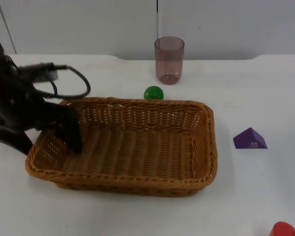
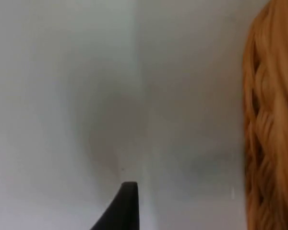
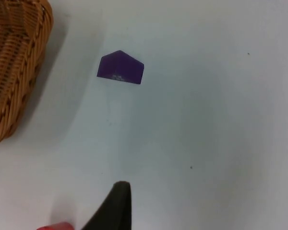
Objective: Pick up the basket with the left hand and place the triangular block into the basket with the right hand.
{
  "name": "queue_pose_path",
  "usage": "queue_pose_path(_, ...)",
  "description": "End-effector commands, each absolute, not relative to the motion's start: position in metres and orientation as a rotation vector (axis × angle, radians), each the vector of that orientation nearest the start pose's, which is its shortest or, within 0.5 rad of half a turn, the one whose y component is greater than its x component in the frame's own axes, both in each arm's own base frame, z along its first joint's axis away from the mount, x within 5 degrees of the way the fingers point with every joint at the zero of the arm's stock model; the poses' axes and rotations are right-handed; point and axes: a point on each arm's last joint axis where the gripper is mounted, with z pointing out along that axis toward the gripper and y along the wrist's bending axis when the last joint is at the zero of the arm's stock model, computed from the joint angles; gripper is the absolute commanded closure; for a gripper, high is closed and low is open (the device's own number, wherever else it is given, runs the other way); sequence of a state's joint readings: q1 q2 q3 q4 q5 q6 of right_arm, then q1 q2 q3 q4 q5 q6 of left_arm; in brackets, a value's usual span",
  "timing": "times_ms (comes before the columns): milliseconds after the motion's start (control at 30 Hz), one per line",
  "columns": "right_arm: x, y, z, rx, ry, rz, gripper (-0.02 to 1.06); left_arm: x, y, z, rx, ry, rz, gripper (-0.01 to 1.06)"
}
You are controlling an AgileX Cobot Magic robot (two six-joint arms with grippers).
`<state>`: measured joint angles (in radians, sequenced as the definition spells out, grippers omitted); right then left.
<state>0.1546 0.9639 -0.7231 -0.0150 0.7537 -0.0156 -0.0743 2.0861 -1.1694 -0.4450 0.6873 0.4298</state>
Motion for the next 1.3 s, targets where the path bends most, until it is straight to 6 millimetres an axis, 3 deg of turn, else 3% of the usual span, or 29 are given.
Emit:
queue_pose_path(0,0.177,0.025,0.291,-0.216,2.453,0.035,-0.01,0.366,-0.06,0.088,0.265,2.991,-0.436,0.0)
queue_pose_path(167,0.177,0.025,0.291,-0.216,2.452,0.035,-0.01,0.368,-0.061,0.082,0.261,2.994,-0.436,0.05)
queue_pose_path(267,0.177,0.025,0.291,-0.218,2.449,0.032,-0.01,0.368,-0.061,0.081,0.254,2.987,-0.431,0.34)
queue_pose_path(300,0.177,0.025,0.291,-0.218,2.449,0.032,-0.01,0.368,-0.061,0.081,0.254,2.987,-0.431,0.34)
queue_pose_path(367,0.177,0.025,0.291,-0.218,2.449,0.032,-0.01,0.369,-0.062,0.081,0.243,2.985,-0.439,0.53)
queue_pose_path(433,0.177,0.025,0.291,-0.219,2.444,0.028,-0.01,0.367,-0.062,0.081,0.23,2.999,-0.448,0.8)
queue_pose_path(467,0.177,0.025,0.291,-0.219,2.444,0.028,-0.01,0.367,-0.062,0.081,0.23,2.999,-0.448,0.8)
queue_pose_path(533,0.178,0.024,0.291,-0.228,2.436,0.011,-0.01,0.367,-0.059,0.084,0.182,3.015,-0.462,1.05)
queue_pose_path(767,0.178,0.024,0.291,-0.228,2.436,0.011,-0.01,0.36,-0.048,0.117,0.122,3.032,-0.52,1.05)
queue_pose_path(900,0.178,0.024,0.291,-0.228,2.436,0.011,-0.01,0.347,-0.034,0.166,0.129,3.012,-0.576,1.05)
queue_pose_path(933,0.178,0.024,0.291,-0.228,2.436,0.011,-0.01,0.347,-0.034,0.166,0.129,3.012,-0.576,1.05)
queue_pose_path(1033,0.178,0.024,0.291,-0.228,2.438,0.011,-0.01,0.326,-0.021,0.201,0.129,2.992,-0.607,1.05)
queue_pose_path(1267,0.177,0.024,0.291,-0.226,2.445,0.016,-0.01,0.285,-0.003,0.205,0.092,2.968,-0.649,1.05)
